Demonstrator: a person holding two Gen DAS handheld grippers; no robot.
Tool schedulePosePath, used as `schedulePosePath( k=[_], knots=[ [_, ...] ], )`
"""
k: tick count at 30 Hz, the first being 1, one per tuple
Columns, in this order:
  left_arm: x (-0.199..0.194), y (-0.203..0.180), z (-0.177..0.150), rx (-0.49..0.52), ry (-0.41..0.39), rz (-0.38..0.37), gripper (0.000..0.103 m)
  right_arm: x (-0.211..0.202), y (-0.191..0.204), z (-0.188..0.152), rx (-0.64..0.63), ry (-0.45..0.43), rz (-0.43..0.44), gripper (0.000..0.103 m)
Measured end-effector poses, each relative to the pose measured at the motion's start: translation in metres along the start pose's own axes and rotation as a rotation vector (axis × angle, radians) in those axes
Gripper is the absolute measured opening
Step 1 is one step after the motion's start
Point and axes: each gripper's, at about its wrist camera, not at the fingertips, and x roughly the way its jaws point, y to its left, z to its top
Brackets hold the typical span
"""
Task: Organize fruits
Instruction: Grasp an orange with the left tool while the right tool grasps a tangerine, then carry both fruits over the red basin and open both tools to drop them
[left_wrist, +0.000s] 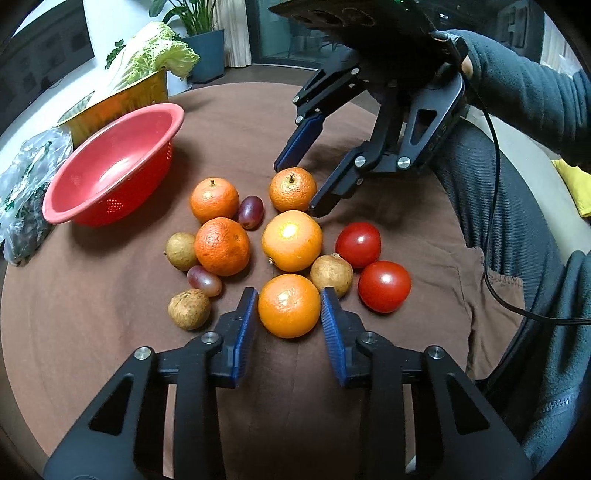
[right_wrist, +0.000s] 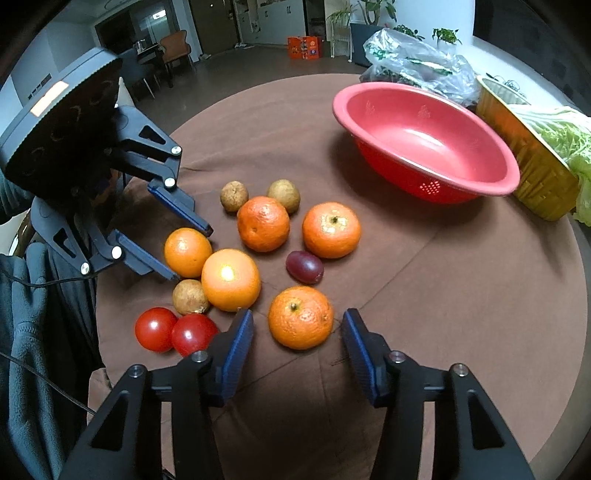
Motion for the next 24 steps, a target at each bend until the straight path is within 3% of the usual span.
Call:
schedulePosePath(
  k=[7, 24],
  knots=[
    [0.002, 0.001, 0.001, 0.002, -0.008, -0.004, 0.032, 0.004, -0.003, 0.001, 0.003, 0.003, 0.004, 0.039],
    [-0.027, 0.014, -0.012, -0.038, -0.054, 0.04, 0.031, -0.02, -0.015, -0.004, 0.05, -0.076, -0.027, 0.038]
  ],
)
